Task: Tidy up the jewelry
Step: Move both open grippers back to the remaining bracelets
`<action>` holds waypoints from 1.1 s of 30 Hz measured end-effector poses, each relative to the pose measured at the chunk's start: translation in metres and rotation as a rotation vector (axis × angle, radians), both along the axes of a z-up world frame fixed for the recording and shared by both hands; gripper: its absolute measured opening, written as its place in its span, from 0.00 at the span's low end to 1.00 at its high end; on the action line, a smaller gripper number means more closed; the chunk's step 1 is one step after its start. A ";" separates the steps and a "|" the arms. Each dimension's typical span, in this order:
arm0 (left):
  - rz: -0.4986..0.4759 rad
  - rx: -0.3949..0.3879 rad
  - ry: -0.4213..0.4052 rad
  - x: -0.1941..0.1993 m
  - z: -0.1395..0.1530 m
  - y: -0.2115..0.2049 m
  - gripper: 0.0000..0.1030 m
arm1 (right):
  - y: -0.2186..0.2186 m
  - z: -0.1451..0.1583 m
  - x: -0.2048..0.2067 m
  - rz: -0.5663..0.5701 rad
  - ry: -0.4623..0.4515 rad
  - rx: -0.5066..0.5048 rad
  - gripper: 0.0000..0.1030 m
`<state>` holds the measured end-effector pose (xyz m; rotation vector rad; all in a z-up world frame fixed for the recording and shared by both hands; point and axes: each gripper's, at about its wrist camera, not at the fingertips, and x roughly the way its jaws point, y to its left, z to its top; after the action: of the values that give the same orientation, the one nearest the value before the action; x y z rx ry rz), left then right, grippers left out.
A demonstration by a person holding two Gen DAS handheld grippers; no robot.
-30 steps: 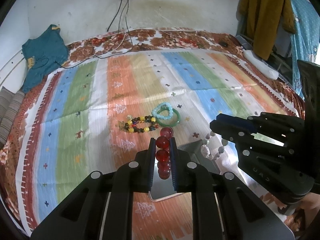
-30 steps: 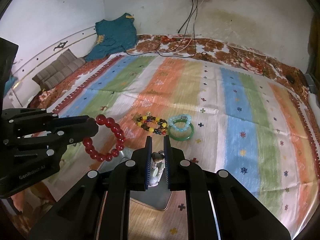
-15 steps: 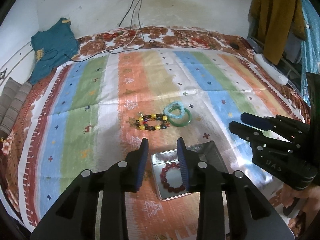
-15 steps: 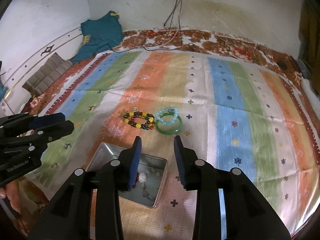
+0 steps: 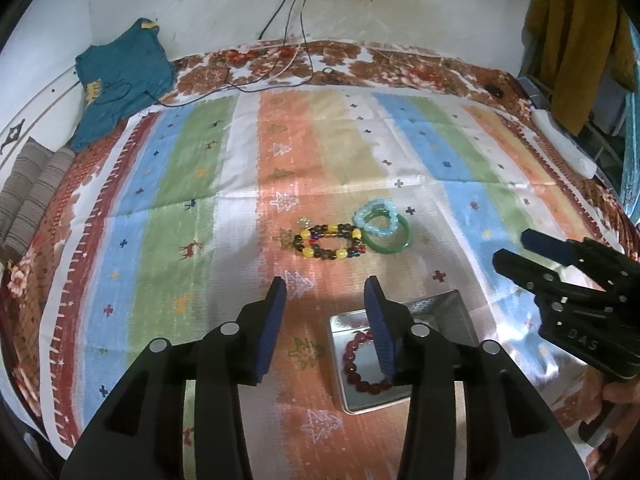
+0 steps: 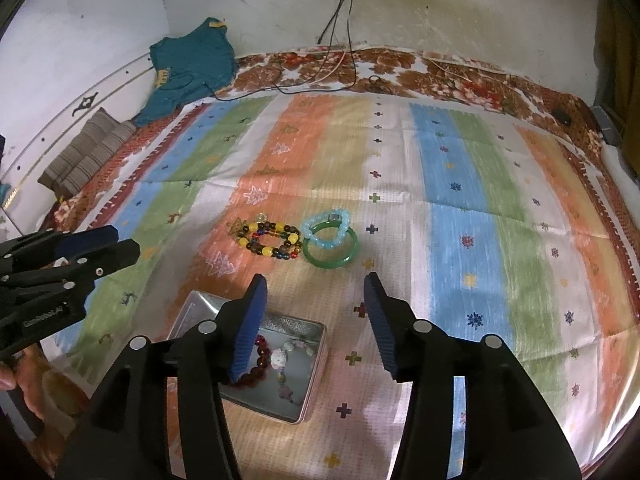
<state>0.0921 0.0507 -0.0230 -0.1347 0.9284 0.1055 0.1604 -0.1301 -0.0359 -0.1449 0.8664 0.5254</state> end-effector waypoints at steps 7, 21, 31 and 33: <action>0.016 0.016 0.022 0.009 -0.005 0.004 0.48 | 0.003 -0.002 0.008 -0.007 0.012 -0.017 0.59; 0.031 0.077 0.089 0.038 -0.020 0.008 0.55 | 0.011 -0.009 0.033 -0.017 0.017 -0.079 0.63; 0.036 0.095 0.125 0.058 -0.029 0.011 0.59 | 0.017 -0.017 0.051 -0.012 0.065 -0.081 0.68; 0.035 0.094 0.125 0.061 -0.029 0.011 0.60 | 0.019 -0.018 0.054 -0.012 0.067 -0.087 0.68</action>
<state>0.1527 0.0621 -0.0520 -0.0575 1.0440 0.1918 0.2146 -0.1111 -0.0538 -0.2025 0.9557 0.4834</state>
